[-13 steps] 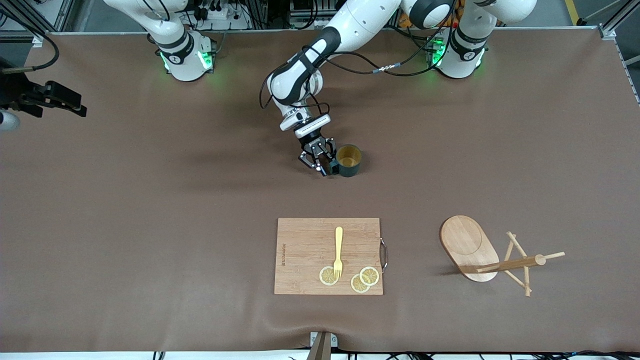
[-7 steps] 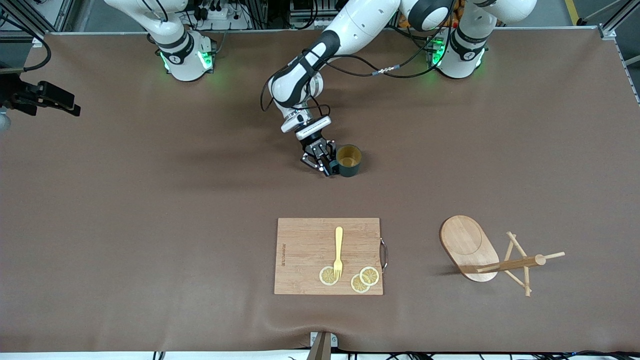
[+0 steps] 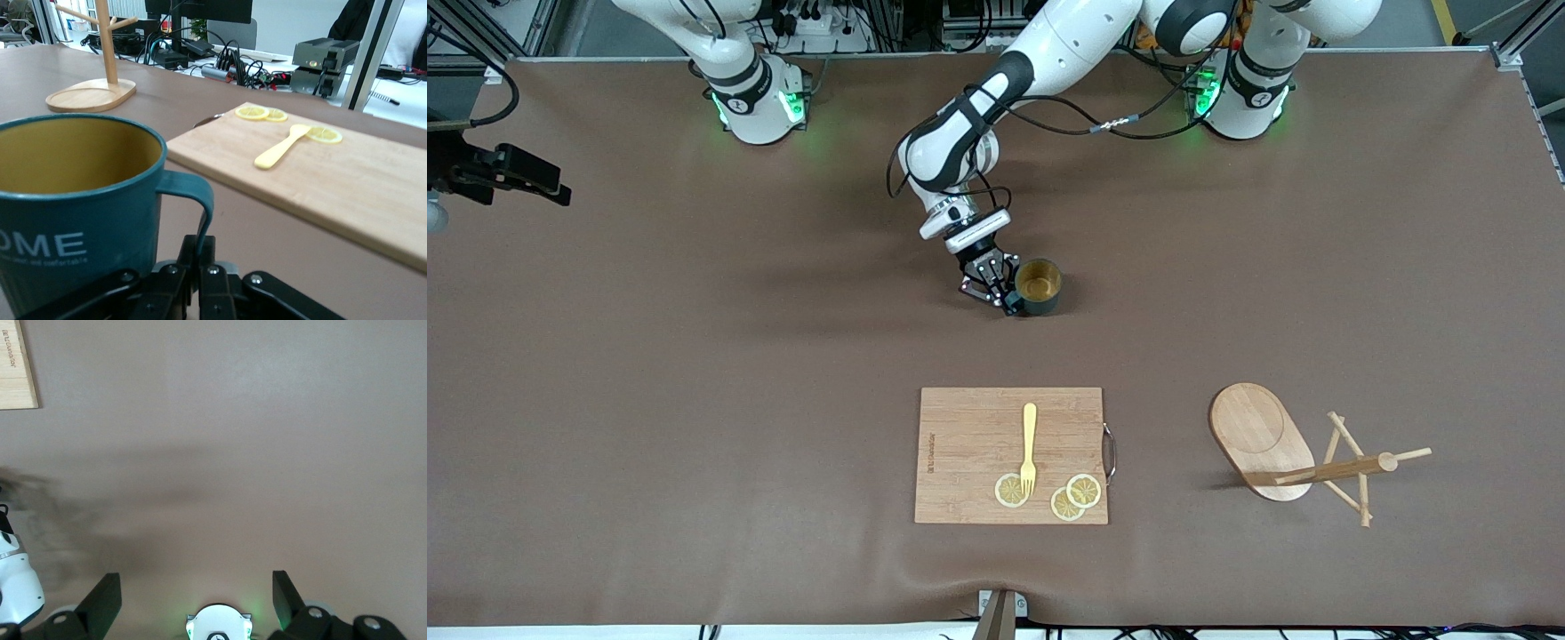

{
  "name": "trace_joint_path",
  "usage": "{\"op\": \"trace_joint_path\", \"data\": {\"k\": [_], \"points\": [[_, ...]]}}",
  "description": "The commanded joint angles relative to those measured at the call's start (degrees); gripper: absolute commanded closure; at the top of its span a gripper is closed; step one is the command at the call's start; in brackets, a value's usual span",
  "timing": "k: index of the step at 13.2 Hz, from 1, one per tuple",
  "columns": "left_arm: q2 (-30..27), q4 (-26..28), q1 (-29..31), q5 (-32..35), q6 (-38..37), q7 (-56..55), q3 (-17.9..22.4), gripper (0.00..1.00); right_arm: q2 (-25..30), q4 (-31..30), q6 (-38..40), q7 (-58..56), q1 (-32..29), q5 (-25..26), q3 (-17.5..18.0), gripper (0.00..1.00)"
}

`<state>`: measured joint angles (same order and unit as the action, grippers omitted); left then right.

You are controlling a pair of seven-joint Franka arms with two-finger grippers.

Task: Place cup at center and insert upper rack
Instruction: 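Lift the teal mug with the left gripper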

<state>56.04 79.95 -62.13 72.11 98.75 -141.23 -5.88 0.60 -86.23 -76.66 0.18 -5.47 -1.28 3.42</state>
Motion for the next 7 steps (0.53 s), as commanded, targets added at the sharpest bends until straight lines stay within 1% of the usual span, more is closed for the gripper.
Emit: {"op": "trace_joint_path", "data": {"k": [1,4,7], "points": [[-3.39,-0.66,1.48,-1.43,0.3,1.75,-0.97,1.0,-0.16,0.36,0.54,0.79,-0.33,0.49,0.54,0.0],[-7.25,-1.99,2.27,-8.02,2.24,1.66,-1.06,1.0,-0.16,0.36,0.54,0.7,-0.33,0.49,0.54,0.0],[-8.92,-4.44,3.76,-13.12,3.11,1.57,-1.15,1.0,-0.16,0.36,0.54,0.7,-0.25,0.49,0.54,0.0]]}}
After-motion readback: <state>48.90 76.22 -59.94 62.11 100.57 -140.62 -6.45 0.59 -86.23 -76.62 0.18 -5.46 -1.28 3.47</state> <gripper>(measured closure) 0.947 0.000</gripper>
